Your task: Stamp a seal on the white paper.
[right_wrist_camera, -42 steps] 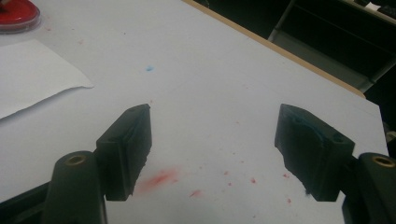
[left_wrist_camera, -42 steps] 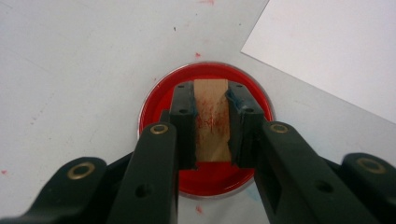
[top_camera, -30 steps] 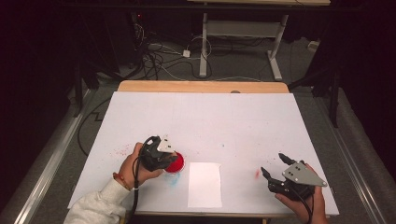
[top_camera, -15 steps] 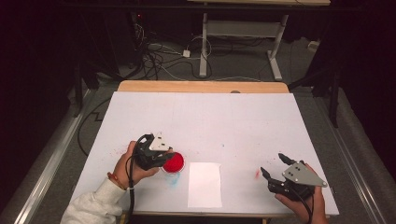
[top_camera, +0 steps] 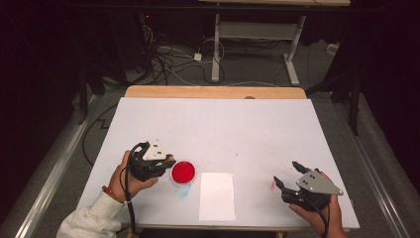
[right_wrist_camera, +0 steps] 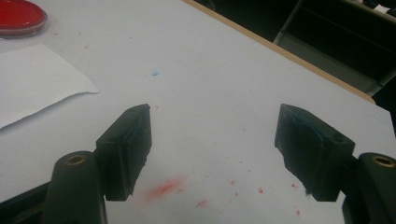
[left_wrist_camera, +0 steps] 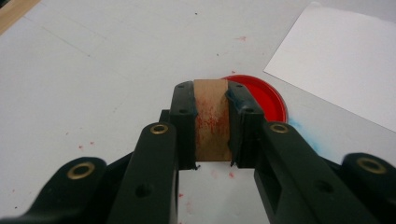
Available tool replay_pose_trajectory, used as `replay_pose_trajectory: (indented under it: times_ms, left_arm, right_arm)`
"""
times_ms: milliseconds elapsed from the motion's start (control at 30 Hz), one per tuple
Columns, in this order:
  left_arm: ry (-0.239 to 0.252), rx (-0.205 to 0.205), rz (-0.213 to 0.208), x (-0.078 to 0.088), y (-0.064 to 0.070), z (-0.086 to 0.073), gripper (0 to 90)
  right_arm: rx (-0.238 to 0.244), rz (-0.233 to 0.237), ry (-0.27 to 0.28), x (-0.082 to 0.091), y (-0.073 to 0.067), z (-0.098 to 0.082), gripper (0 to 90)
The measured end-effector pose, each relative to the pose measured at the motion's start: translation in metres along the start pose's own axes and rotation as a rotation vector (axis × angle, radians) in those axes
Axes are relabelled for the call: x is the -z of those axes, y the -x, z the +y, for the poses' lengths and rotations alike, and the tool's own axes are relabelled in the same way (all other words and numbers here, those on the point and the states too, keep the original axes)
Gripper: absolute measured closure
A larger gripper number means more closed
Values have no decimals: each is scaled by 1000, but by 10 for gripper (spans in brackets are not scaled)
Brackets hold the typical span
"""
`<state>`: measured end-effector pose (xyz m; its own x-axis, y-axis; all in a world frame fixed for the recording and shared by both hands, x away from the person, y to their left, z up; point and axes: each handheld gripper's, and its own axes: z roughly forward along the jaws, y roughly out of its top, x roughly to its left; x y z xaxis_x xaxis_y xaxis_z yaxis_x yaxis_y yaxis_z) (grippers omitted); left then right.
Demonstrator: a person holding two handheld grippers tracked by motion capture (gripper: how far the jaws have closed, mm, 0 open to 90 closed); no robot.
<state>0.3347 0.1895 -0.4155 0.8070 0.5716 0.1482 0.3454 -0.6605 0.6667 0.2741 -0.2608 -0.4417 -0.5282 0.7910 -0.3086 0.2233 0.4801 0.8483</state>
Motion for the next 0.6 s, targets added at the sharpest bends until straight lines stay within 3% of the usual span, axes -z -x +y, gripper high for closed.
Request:
replay_pose_trajectory:
  times_ms: [267,600]
  left_arm:
    - [54,6,19,8,4,-10,736]
    - [67,11,16,14,5,-17,737]
  right_arm:
    - [5,8,2,-3,-1,2,276]
    - [8,10,0,-4,-1,3,276]
